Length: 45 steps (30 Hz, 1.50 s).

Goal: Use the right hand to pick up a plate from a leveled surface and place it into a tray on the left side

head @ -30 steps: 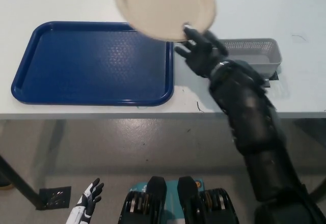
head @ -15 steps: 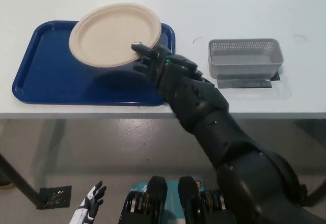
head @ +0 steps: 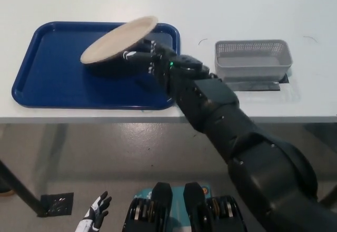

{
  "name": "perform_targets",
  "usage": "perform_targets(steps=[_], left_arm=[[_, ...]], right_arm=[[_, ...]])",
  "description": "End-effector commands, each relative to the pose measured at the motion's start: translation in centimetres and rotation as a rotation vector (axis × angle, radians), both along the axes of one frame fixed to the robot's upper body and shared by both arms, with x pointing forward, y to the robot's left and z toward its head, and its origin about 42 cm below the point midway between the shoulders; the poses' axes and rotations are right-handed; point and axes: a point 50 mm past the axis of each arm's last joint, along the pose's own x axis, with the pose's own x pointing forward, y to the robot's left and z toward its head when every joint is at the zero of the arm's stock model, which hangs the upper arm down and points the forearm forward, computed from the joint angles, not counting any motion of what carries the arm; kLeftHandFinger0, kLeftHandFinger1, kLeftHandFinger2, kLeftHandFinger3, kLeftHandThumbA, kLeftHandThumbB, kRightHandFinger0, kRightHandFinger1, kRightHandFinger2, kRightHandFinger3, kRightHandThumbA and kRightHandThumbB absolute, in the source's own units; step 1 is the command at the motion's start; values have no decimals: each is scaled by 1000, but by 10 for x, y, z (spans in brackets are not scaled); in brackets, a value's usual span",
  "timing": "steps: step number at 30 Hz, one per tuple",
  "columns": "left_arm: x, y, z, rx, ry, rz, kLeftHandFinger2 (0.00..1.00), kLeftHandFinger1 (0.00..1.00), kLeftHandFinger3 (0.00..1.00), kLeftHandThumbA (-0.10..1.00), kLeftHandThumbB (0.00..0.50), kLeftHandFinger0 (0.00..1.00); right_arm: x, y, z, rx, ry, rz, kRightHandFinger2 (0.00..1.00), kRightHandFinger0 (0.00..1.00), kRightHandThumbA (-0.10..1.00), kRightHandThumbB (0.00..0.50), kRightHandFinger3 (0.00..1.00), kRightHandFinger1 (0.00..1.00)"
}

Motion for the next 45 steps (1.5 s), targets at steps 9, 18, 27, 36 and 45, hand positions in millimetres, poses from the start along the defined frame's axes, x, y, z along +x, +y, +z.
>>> perform_targets(steps=[9,18,27,36,45], left_arm=[[-11,0,-4,8,-4,-20,1000,1000,1000,1000,172,1000],[-11,1,-2,23,-6,-54,1000,1000,1000,1000,173,1000],[3,-6,7,-5,-45,-48,1000,1000,1000,1000,172,1000],[33,5,11,0,-75,42,1000,1000,1000,1000,196,1000],[60,-18,-4,-77,-57,165,1000,1000,1000,1000,97,1000]], right_arm=[[-22,-101,-10,-168,-204,255,1000,1000,881,340,1000,1000],[-137,-189,-26,-141,-108,416,1000,1000,788,295,1000,1000],[-238,-238,48,-200,-707,325,1000,1000,1000,212,1000,1000],[-297,-271,-51,-126,-876,-11,1000,1000,1000,217,1000,1000],[-272,-239,-197,-82,-581,-251,1000,1000,1000,229,1000,1000]])
